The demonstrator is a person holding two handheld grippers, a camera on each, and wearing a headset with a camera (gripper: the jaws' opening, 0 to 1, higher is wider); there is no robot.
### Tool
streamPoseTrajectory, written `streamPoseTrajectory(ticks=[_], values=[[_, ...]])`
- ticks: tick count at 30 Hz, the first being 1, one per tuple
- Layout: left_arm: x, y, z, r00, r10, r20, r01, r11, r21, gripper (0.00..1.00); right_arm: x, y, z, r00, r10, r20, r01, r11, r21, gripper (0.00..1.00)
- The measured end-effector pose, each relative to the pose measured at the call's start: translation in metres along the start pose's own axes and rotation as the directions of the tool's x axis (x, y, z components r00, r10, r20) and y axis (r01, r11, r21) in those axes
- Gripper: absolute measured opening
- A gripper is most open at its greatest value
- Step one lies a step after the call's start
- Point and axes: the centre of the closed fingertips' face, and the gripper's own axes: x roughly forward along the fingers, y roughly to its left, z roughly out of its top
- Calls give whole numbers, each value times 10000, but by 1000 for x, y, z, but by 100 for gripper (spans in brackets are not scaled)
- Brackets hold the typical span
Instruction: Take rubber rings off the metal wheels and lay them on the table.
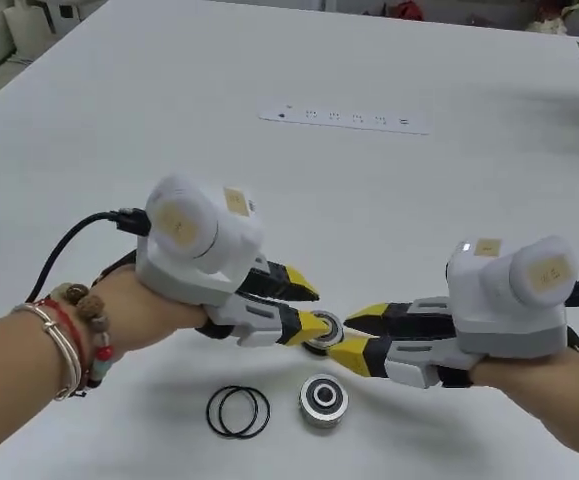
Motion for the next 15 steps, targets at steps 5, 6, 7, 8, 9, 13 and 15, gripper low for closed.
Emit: streamPoseTrajectory(ticks=[5,6,7,8,9,13,15], values=[[5,-6,-8,9995,-152,-282,155,9998,95,19,3,1,1,10000,22,18,-22,10000,-38,23],[5,-6,-9,9993,-139,-336,144,9998,154,19,3,0,1,10000,-11,26,11,10000,-63,24],[6,-6,-10,9991,-129,-400,137,9997,186,18,4,0,1,10000,-20,40,20,10000,-63,24],[6,-6,-12,9987,-156,-492,166,9996,207,18,4,-1,1,10000,-29,37,30,10000,-52,24],[6,-6,-10,9990,-151,-415,158,9998,155,17,4,-1,1,10000,-39,32,39,10000,-60,24],[7,-5,-10,9992,-10,-390,13,10000,72,15,5,-2,0,10000,-95,26,96,9998,-201,23],[7,-6,-10,9993,2,-386,2,10000,95,15,4,-1,-1,10000,-80,-30,79,9994,-338,21]])
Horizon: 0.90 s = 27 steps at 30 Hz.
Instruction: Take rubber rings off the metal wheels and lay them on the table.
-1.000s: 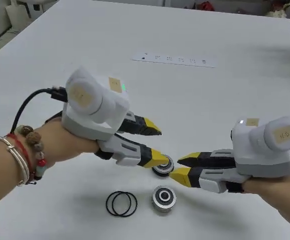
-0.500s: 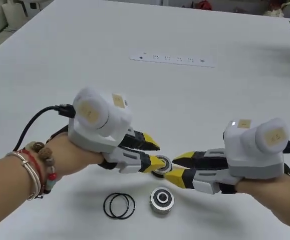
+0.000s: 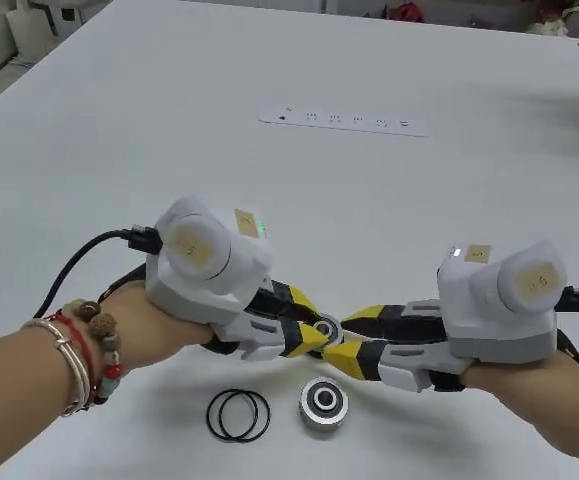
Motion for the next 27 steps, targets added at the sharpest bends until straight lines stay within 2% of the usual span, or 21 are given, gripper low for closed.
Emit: streamPoseTrajectory(ticks=[5,12,14,15,18,22,25,27], values=[[0,0,-1,10000,-5,44,5,10000,14,14,-1,1,-3,9997,-74,-223,62,9986,-523,18],[-1,-2,-1,10000,75,0,-75,9998,175,14,-2,-1,-7,9989,-228,-408,202,9978,-635,12],[-1,-2,-2,9999,109,-53,-107,9994,340,14,-3,-4,-9,9988,-285,-389,275,9993,-244,6],[-1,-2,-1,9999,111,-57,-109,9994,331,14,-4,-6,-8,9989,-338,-322,329,9991,-263,4],[-1,-1,-1,9999,113,-25,-112,9996,275,14,-4,-3,-8,9986,-387,-353,374,9986,-369,4],[-2,-1,-1,9999,140,-39,-139,9995,272,14,-4,-5,-8,9978,-541,-381,537,9985,-114,2],[-2,-1,-1,9999,161,-41,-160,9994,292,14,-4,-7,-8,9937,-1036,-420,1047,9942,239,0],[-2,-1,-2,9998,180,-43,-179,9993,340,14,-4,-8,-9,9923,-1150,-453,1167,9925,372,0]])
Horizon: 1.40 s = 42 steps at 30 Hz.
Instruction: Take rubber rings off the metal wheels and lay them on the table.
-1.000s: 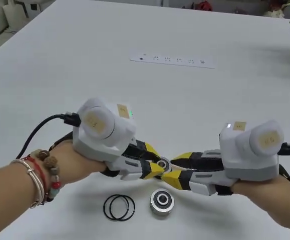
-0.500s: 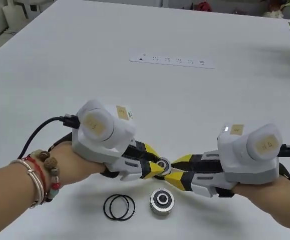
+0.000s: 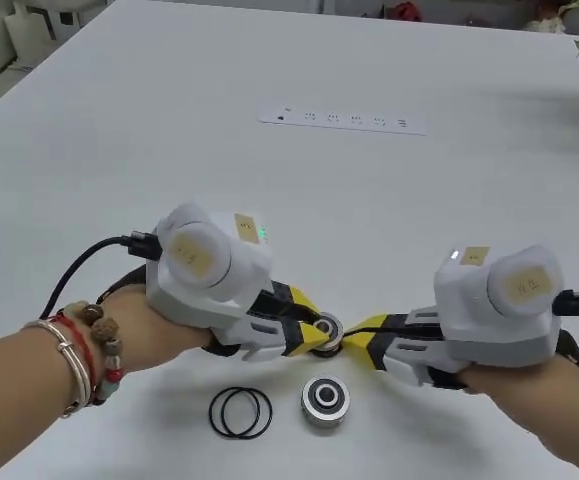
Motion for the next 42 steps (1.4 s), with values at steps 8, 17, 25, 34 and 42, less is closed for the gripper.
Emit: streamPoseTrajectory(ticks=[8,17,25,34,42], values=[[0,0,0,10000,28,34,-29,9999,137,13,0,-6,2,9998,-172,86,165,9969,769,0],[-1,1,-1,9997,-6,238,5,10000,33,13,-3,-8,6,9992,8,394,-91,9775,2108,0],[0,1,0,9991,50,416,-49,10000,-19,13,-4,-5,12,9955,255,908,-559,9350,3502,0],[0,1,0,9992,36,409,-37,10000,34,13,-7,3,17,9963,330,789,-573,9422,3301,0],[0,1,0,9992,47,403,-48,10000,19,13,-8,9,20,9960,355,825,-586,9529,2974,0]])
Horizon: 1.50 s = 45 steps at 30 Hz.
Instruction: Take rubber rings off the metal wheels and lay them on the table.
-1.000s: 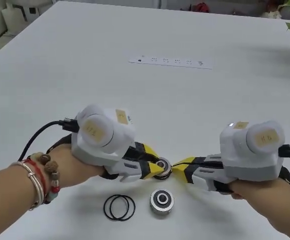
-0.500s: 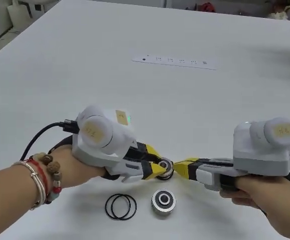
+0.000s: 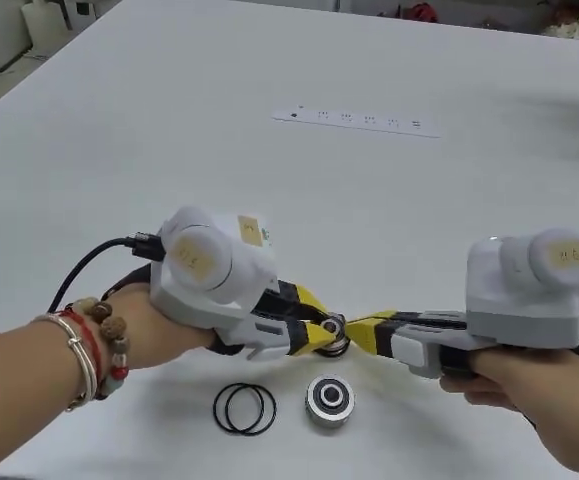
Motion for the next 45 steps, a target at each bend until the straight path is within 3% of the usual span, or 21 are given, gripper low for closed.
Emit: streamPoseTrajectory(ticks=[7,9,18,24,29,40,45], values=[[0,0,0,10000,4,-4,-4,10000,7,13,2,6,6,9993,315,220,-312,9994,-140,0],[0,0,0,10000,12,-9,-12,10000,32,13,5,2,5,10000,50,39,-47,9985,-546,0],[0,-1,0,10000,58,-38,-59,9998,-171,14,4,-5,1,9999,100,-28,-101,9993,-370,0],[-5,-1,3,9991,-77,-407,73,9999,-98,21,1,-6,3,10000,40,51,-39,9995,-309,0],[-18,-6,12,9988,-358,-331,343,9985,-436,31,-5,-8,8,9998,-4,202,9,9996,-289,0],[-53,-9,45,9993,-91,363,115,9977,-673,48,-24,-8,18,9987,-109,488,127,9992,-367,0],[-75,-9,55,9984,195,528,-169,9986,-496,58,-32,-5,22,9979,-56,638,78,9994,-344,0]])
